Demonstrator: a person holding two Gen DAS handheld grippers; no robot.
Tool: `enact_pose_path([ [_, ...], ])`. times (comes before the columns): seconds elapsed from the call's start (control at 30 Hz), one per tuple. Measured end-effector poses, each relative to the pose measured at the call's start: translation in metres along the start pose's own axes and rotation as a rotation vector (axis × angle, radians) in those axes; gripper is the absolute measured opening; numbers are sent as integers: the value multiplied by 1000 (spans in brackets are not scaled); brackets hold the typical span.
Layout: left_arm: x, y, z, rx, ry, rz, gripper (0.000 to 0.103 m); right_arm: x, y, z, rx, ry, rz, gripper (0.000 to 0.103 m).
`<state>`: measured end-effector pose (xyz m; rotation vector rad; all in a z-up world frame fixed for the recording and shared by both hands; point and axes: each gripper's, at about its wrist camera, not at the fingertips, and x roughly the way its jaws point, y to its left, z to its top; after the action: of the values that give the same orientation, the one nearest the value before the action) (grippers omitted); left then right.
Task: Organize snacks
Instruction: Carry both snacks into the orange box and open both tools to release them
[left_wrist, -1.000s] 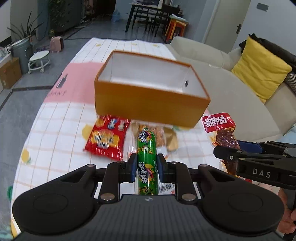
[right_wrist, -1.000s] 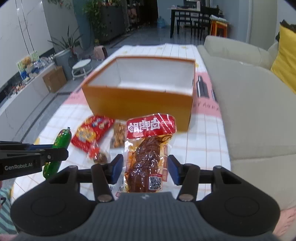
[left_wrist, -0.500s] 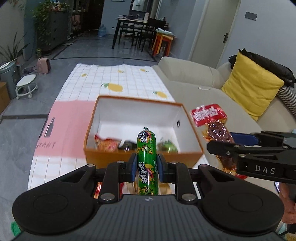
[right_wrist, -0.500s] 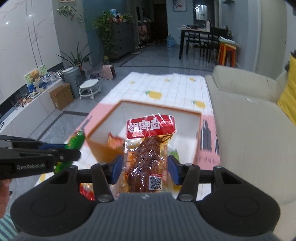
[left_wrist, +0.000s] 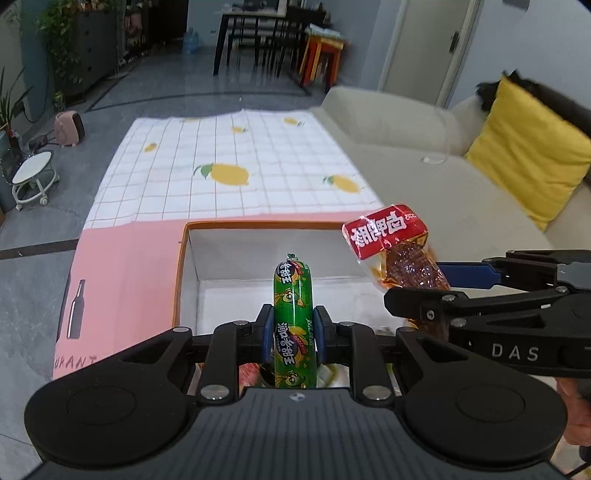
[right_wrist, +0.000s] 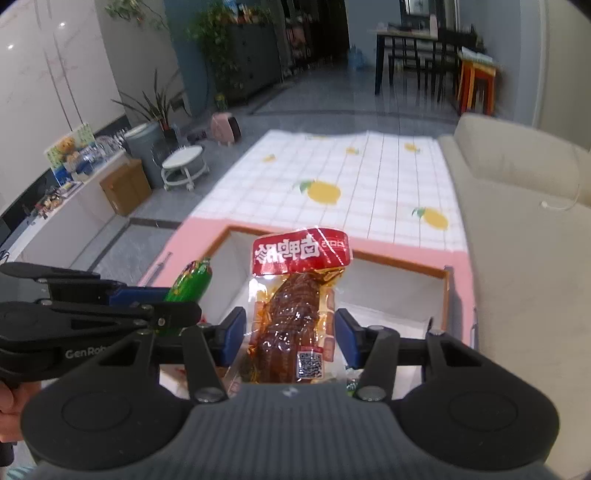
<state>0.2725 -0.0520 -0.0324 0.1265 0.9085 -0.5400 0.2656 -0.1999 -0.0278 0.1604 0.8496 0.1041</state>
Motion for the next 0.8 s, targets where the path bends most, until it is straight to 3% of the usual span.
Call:
enact_pose_path([
  [0.23,69,12,10,30,121,67,24,73,-9,1,-6,115,-10,50],
  [0.43,104,19,12,89,185,116,24,121,-13,1,18,201,-8,51],
  [0.8,140,20,10,144,239,148,24,162,-19,-3,43,315,-53,53],
])
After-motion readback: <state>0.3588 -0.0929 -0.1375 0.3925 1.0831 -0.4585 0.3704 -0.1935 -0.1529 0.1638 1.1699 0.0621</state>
